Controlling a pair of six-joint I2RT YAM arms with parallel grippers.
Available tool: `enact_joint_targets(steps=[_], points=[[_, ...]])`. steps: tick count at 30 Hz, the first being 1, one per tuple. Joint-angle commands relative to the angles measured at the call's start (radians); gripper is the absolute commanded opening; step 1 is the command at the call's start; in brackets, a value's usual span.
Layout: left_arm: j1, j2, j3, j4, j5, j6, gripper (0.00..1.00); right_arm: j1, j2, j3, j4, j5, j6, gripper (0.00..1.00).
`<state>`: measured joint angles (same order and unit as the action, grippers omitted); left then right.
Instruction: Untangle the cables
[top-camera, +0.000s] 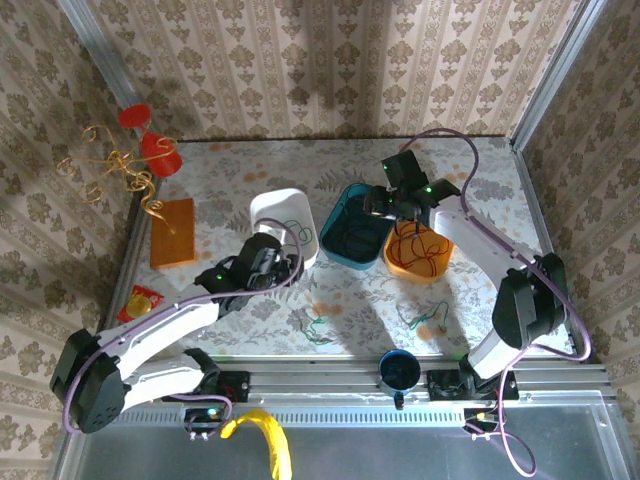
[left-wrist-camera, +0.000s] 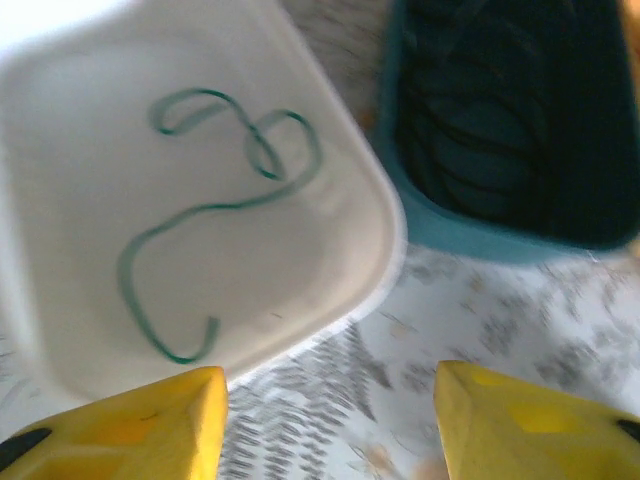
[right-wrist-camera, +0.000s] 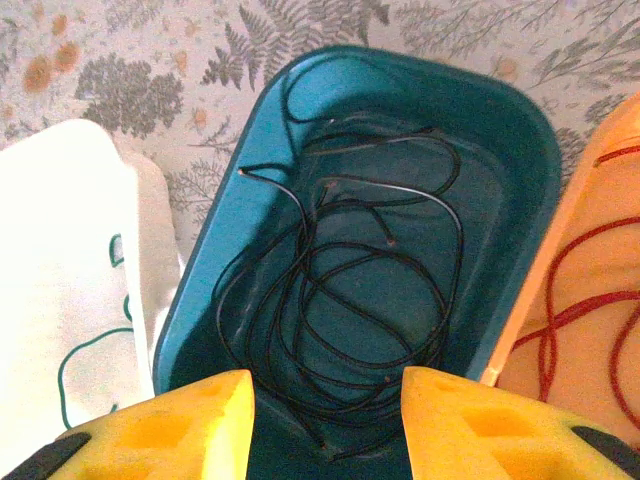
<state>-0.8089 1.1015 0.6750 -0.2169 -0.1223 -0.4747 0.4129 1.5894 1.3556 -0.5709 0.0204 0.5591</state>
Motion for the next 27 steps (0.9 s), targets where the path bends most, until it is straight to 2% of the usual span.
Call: enact_joint_targets(steps=[1, 3, 8, 15, 16, 20, 23, 24, 27], points=[[-0.051, 0.042, 0.019, -0.012, 0.208, 0.106, 0.64, -0.009, -0.09, -0.064, -0.013, 0.045, 0.0, 0.45], [-0.094, 0.075, 0.015, -0.035, 0.247, 0.116, 0.68, -0.02, -0.139, -0.115, -0.008, 0.049, 0.008, 0.45], [-0.181, 0.146, 0.018, -0.103, 0.326, 0.141, 0.69, -0.054, -0.239, -0.214, -0.004, 0.044, 0.019, 0.45], [-0.22, 0.229, 0.032, -0.165, 0.385, 0.151, 0.67, -0.087, -0.292, -0.273, -0.008, 0.022, 0.018, 0.45], [-0.219, 0.241, 0.034, -0.161, 0.384, 0.154, 0.64, -0.087, -0.294, -0.278, -0.005, 0.017, 0.019, 0.45], [-0.22, 0.288, 0.035, -0.118, 0.317, 0.167, 0.4, -0.088, -0.312, -0.292, 0.005, -0.02, 0.021, 0.44], [-0.218, 0.28, 0.032, -0.077, 0.242, 0.174, 0.08, -0.082, -0.341, -0.32, 0.029, -0.089, 0.005, 0.44], [-0.215, 0.265, 0.032, -0.061, 0.222, 0.175, 0.02, -0.077, -0.355, -0.335, 0.045, -0.127, -0.004, 0.44], [-0.194, 0.183, 0.031, -0.004, 0.19, 0.166, 0.0, -0.044, -0.394, -0.399, 0.125, -0.275, -0.032, 0.44]])
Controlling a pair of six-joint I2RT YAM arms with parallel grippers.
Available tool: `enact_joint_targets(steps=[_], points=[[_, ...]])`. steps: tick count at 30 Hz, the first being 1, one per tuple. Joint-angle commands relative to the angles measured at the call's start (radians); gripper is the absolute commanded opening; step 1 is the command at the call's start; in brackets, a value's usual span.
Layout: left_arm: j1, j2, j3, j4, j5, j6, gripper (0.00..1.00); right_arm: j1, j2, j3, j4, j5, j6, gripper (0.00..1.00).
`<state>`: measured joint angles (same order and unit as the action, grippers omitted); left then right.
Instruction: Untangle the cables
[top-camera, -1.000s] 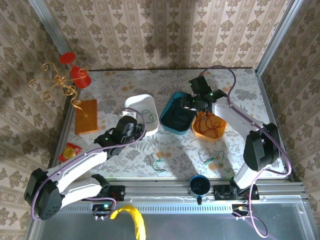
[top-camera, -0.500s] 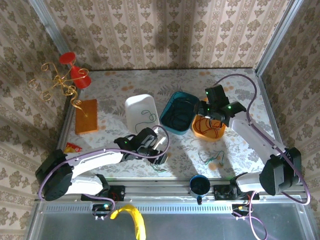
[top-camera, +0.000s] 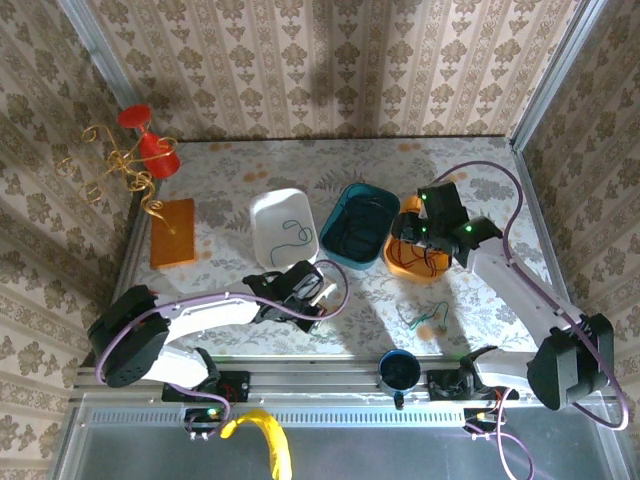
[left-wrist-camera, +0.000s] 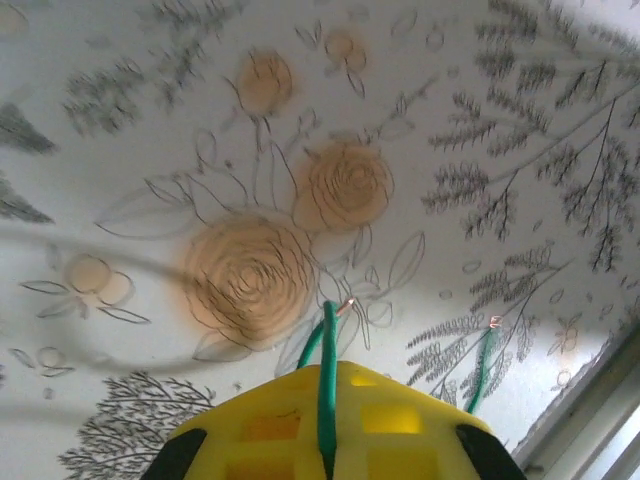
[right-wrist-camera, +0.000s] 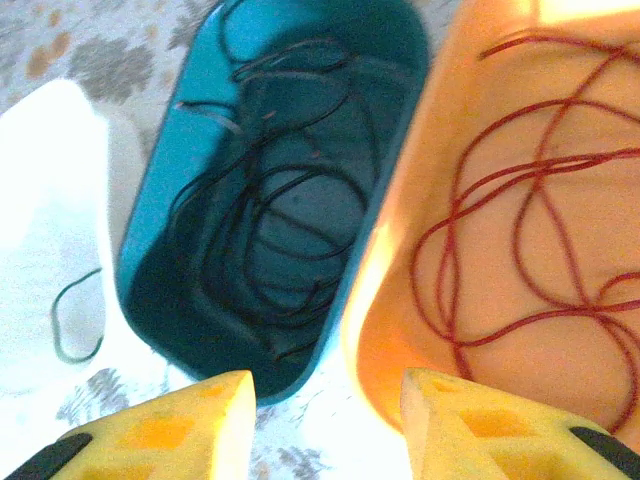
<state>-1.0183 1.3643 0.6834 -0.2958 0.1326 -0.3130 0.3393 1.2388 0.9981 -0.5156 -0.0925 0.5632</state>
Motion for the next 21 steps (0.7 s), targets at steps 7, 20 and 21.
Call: enact_joint_targets(steps=[7, 20, 21], points=[[0.196, -0.316, -0.072, 0.404, 0.09, -0.182, 0.0, 0.122, -0.084, -0.177, 0.238, -0.483, -0.02, 0.49], [0.227, -0.365, -0.041, 0.378, -0.003, -0.21, 0.0, 0.214, -0.036, -0.197, 0.403, -0.526, 0.063, 0.5], [0.236, -0.367, -0.045, 0.371, -0.048, -0.223, 0.0, 0.214, -0.032, -0.197, 0.395, -0.501, 0.064, 0.5]])
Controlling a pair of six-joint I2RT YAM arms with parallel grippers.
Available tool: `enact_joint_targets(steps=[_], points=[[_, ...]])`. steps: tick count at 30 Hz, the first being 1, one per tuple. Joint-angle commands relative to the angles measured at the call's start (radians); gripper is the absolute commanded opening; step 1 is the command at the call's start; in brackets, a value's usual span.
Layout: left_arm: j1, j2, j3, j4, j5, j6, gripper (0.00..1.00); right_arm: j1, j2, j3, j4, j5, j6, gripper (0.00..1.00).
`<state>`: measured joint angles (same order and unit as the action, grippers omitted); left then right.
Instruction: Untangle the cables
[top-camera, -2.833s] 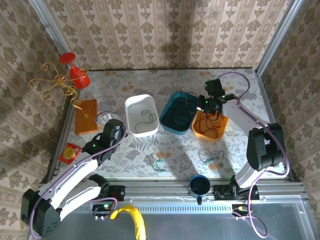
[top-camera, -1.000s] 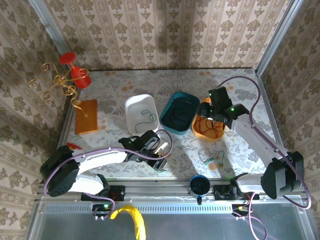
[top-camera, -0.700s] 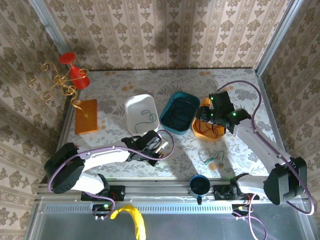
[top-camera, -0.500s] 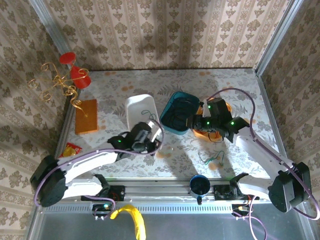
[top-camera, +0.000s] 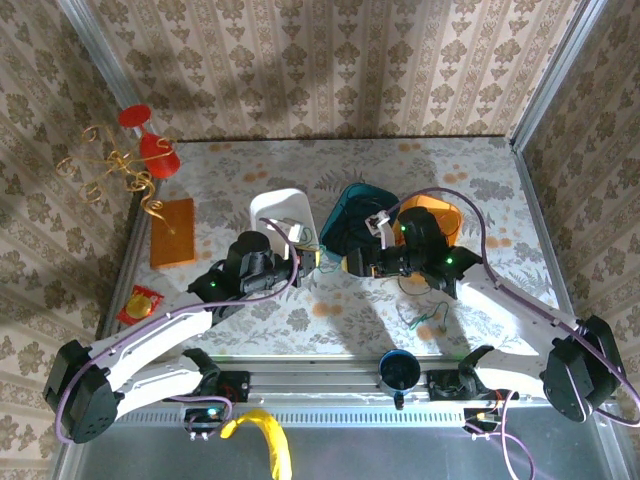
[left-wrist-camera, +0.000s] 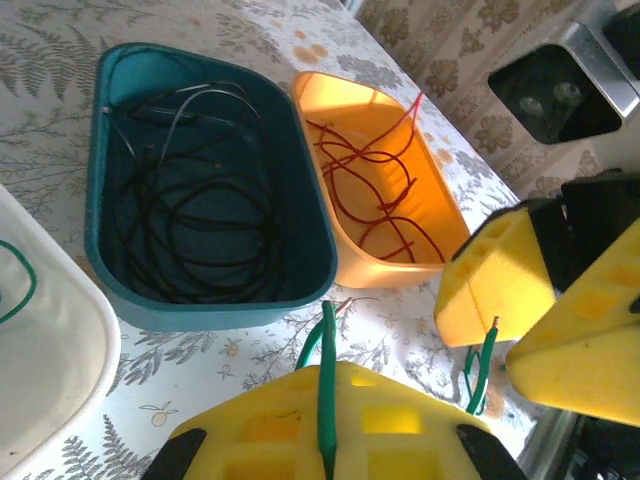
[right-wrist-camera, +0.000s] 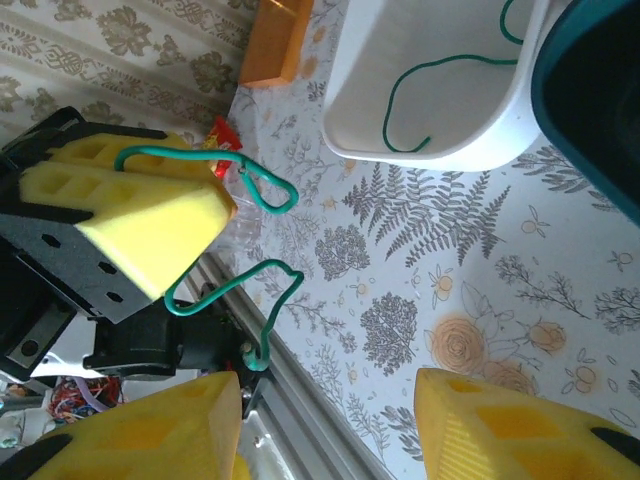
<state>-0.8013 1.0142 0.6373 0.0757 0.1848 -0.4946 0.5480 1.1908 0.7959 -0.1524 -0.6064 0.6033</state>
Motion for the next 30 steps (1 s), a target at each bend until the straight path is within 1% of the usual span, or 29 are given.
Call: enact_joint_targets(steps=[1, 2, 4, 6, 8, 10, 11, 12, 14, 17, 18, 19, 22, 24, 27, 30], points=[[0.037, -0.014, 0.0, -0.014, -0.143, -0.056, 0.0, 0.006, 0.016, 0.006, 0.002, 0.069, 0.024, 0.5], [0.062, -0.006, 0.002, -0.024, -0.177, -0.068, 0.0, 0.004, 0.014, 0.011, -0.039, 0.15, 0.023, 0.5], [0.113, 0.022, 0.004, -0.035, -0.232, -0.094, 0.0, 0.001, -0.001, 0.007, -0.092, 0.265, 0.017, 0.5], [0.172, 0.063, 0.0, -0.02, -0.275, -0.115, 0.0, -0.004, -0.023, 0.012, -0.188, 0.437, 0.032, 0.51], [0.237, 0.117, 0.009, -0.017, -0.284, -0.145, 0.0, -0.013, -0.047, 0.013, -0.272, 0.537, 0.038, 0.51], [0.291, 0.179, 0.031, -0.011, -0.27, -0.147, 0.0, -0.028, -0.075, 0.01, -0.389, 0.654, 0.084, 0.51], [0.311, 0.214, 0.046, -0.012, -0.269, -0.144, 0.02, -0.041, -0.094, -0.002, -0.451, 0.7, 0.111, 0.51], [0.325, 0.245, 0.061, -0.015, -0.27, -0.144, 0.08, -0.058, -0.117, -0.019, -0.498, 0.735, 0.132, 0.52], [0.337, 0.29, 0.089, -0.013, -0.274, -0.132, 0.22, -0.094, -0.173, -0.068, -0.563, 0.77, 0.166, 0.52], [0.327, 0.316, 0.115, 0.004, -0.276, -0.11, 0.54, -0.161, -0.275, -0.118, -0.656, 0.811, 0.188, 0.52], [0.315, 0.316, 0.117, 0.018, -0.278, -0.102, 0.63, -0.182, -0.306, -0.131, -0.679, 0.818, 0.185, 0.52], [0.3, 0.312, 0.119, 0.032, -0.279, -0.089, 0.68, -0.2, -0.326, -0.143, -0.696, 0.817, 0.18, 0.53], [0.219, 0.298, 0.144, 0.024, -0.323, -0.018, 0.77, -0.263, -0.334, -0.163, -0.744, 0.775, 0.136, 0.54], [0.151, 0.287, 0.161, 0.008, -0.367, 0.026, 0.81, -0.27, -0.31, -0.163, -0.736, 0.736, 0.112, 0.54], [0.084, 0.274, 0.164, 0.001, -0.416, 0.021, 0.82, -0.278, -0.218, -0.147, -0.752, 0.726, 0.111, 0.53], [0.053, 0.258, 0.146, 0.011, -0.45, -0.014, 0.82, -0.294, -0.129, -0.139, -0.75, 0.717, 0.108, 0.52]])
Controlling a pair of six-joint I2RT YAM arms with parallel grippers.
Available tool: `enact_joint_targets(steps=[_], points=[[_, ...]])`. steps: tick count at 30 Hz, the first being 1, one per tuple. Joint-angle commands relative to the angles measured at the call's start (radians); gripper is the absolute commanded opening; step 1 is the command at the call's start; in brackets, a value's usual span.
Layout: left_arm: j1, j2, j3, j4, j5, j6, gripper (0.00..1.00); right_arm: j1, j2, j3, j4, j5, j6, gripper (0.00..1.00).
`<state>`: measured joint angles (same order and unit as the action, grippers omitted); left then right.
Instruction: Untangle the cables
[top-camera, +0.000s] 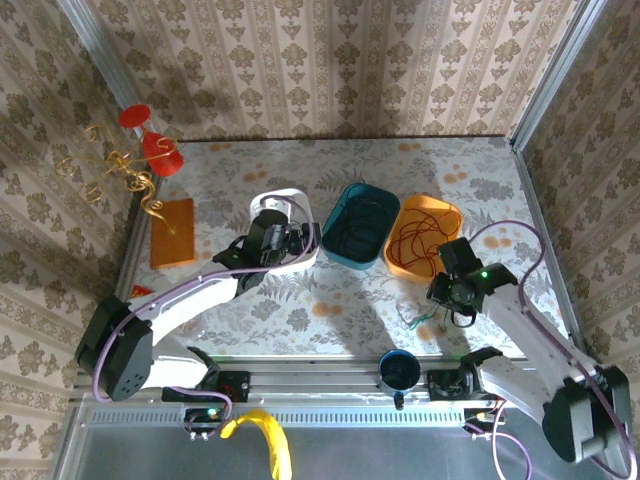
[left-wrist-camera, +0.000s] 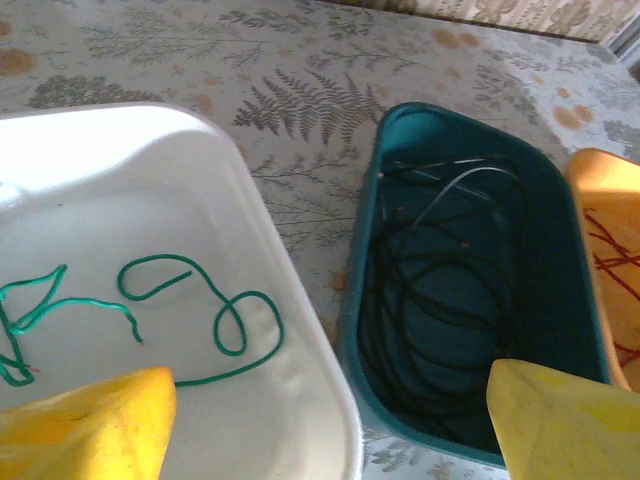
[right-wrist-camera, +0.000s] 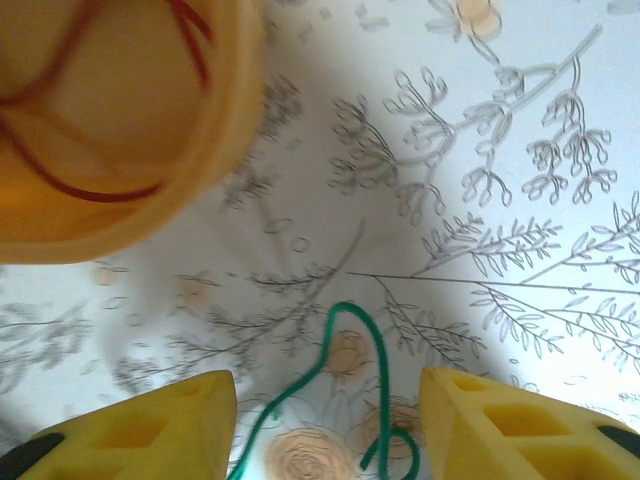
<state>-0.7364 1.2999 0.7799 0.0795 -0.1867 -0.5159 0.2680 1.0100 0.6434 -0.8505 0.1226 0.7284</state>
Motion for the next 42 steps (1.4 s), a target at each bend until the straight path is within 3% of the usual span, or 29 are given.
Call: enact_joint_targets(steps=[1, 4, 9, 16, 19, 26, 30, 36, 42], points=[[-0.018, -0.033, -0.004, 0.012, -0.085, 0.0, 0.82, -0.024, 0.068, 0.01, -0.047, -0.022, -0.02, 0.51], [-0.023, -0.053, -0.026, 0.013, -0.109, -0.02, 0.82, -0.05, 0.095, -0.003, -0.025, -0.057, -0.033, 0.45], [-0.023, -0.094, -0.056, -0.001, -0.157, -0.032, 0.82, -0.067, 0.143, -0.008, -0.005, -0.088, -0.044, 0.21], [-0.02, -0.147, -0.082, -0.031, -0.196, -0.042, 0.82, -0.105, 0.177, -0.027, 0.028, -0.139, -0.059, 0.0], [-0.017, -0.164, -0.095, -0.045, -0.211, -0.054, 0.82, -0.103, 0.141, -0.025, 0.032, -0.168, -0.074, 0.0], [-0.001, -0.185, -0.132, -0.09, -0.278, -0.123, 0.83, -0.046, -0.015, -0.01, 0.177, -0.491, -0.09, 0.0], [0.003, -0.205, -0.139, -0.131, -0.33, -0.149, 0.83, 0.046, -0.045, 0.03, 0.394, -0.475, 0.017, 0.0], [0.008, -0.255, -0.127, -0.291, -0.47, -0.231, 0.83, 0.232, 0.306, 0.322, 0.491, -0.381, -0.008, 0.0], [0.023, -0.303, -0.11, -0.507, -0.554, -0.323, 0.83, 0.321, 0.682, 0.691, 0.511, -0.376, -0.043, 0.0]])
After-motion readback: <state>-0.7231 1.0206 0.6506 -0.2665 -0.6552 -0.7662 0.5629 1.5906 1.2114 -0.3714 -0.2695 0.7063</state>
